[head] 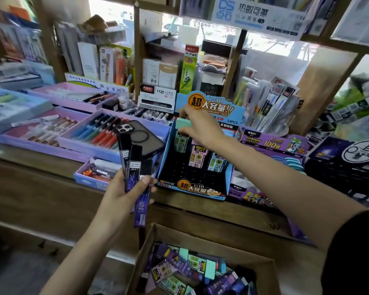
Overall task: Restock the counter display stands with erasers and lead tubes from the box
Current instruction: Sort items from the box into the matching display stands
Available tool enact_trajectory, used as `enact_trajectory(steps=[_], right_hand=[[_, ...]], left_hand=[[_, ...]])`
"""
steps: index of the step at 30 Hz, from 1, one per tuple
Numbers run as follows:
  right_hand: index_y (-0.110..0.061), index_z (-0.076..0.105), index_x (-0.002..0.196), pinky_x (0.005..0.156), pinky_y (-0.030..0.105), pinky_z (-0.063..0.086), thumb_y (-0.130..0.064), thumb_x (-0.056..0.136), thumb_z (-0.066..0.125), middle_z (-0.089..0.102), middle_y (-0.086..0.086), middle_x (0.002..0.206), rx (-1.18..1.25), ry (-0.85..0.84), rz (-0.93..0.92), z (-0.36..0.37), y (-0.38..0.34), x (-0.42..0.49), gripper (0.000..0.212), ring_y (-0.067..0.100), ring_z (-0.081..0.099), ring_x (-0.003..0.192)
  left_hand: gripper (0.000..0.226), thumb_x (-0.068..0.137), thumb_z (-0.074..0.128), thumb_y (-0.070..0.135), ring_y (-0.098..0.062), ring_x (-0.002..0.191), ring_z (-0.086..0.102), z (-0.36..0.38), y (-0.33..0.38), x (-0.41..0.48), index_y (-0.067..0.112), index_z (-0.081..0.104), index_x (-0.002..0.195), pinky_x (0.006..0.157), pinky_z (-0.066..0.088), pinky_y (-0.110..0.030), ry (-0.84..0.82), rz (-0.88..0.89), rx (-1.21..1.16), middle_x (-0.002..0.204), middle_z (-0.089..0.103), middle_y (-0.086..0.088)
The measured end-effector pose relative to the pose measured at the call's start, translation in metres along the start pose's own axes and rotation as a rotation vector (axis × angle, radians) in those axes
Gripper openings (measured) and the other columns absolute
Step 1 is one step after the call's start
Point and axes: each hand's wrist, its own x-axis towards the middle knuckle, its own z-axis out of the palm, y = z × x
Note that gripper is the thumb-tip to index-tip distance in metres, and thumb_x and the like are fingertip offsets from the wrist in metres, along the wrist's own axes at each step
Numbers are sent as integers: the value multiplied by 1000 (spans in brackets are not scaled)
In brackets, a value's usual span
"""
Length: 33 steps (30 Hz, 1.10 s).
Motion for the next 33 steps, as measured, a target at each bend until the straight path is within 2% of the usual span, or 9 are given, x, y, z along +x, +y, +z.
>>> enact_trajectory(steps=[2, 5, 11, 14, 18, 21, 24, 27, 33], right_hand=[[-9, 52, 106, 74, 40, 47, -26, 85, 67, 61, 10, 105, -29, 69, -36, 2, 0, -2, 30, 29, 57, 95], [-4, 63, 104, 79, 39, 42, -26, 91, 58, 56, 10, 105, -155, 135, -93, 3, 3, 0, 26, 28, 51, 100], [-10, 63, 117, 88, 35, 33, -30, 98, 43, 53, 8, 113, -239, 83, -122, -8, -2, -13, 34, 25, 41, 109], [-10, 64, 113, 85, 32, 35, -28, 96, 49, 56, 7, 109, 39, 107, -39, -17, -19, -42, 29, 22, 45, 105], [-20, 70, 91, 77, 22, 45, -34, 89, 60, 68, -5, 91, 777, -136, 213, -29, -39, -101, 18, 7, 61, 88], [-21, 67, 87, 73, 13, 46, -20, 86, 66, 66, -5, 87, 1030, -156, 302, -32, -36, -132, 1, 1, 60, 82], [-14, 64, 91, 77, 20, 49, -7, 84, 67, 63, 3, 89, 1088, -85, 381, -36, -24, -152, 10, 11, 59, 86], [-15, 65, 89, 66, 12, 49, -5, 84, 66, 63, -1, 84, 1086, -7, 417, -49, -4, -175, 12, 2, 60, 77], [-19, 67, 88, 65, 26, 52, -7, 85, 66, 65, 2, 81, 1054, 236, 538, -93, 54, -228, 12, 11, 61, 73]], left_hand=[[19, 89, 54, 7, -8, 69, 69, 0, 0, 0, 3, 52, 107, 55, 56, -23, -1, 0, -5, 79, 73, 1], [18, 88, 54, 9, -10, 70, 69, 0, 0, -2, 6, 53, 106, 56, 57, -23, -12, -5, -24, 81, 74, -1], [16, 88, 54, 8, -11, 71, 69, 6, 1, -3, 8, 55, 104, 57, 56, -23, -32, -6, -33, 81, 73, -2], [13, 88, 54, 7, -12, 70, 70, 15, 3, -4, 7, 56, 101, 57, 57, -24, -58, 6, -56, 79, 73, -5], [10, 88, 54, 6, -12, 68, 70, 34, 4, -8, 5, 56, 99, 56, 57, -24, -102, 17, -59, 76, 74, -6], [14, 87, 56, 8, -13, 70, 70, 55, 1, -12, 9, 57, 101, 55, 56, -24, -163, 10, -47, 77, 74, -5], [23, 83, 58, 15, -16, 71, 71, 80, -5, -18, 10, 57, 106, 55, 55, -23, -219, 12, -29, 79, 74, -5], [33, 78, 59, 28, -22, 73, 67, 106, -11, -24, 11, 58, 106, 59, 54, -29, -234, 33, 4, 83, 72, -5], [23, 84, 51, 32, -16, 63, 69, 151, -15, -32, 14, 55, 98, 54, 57, -25, -306, -21, -27, 72, 72, -2]])
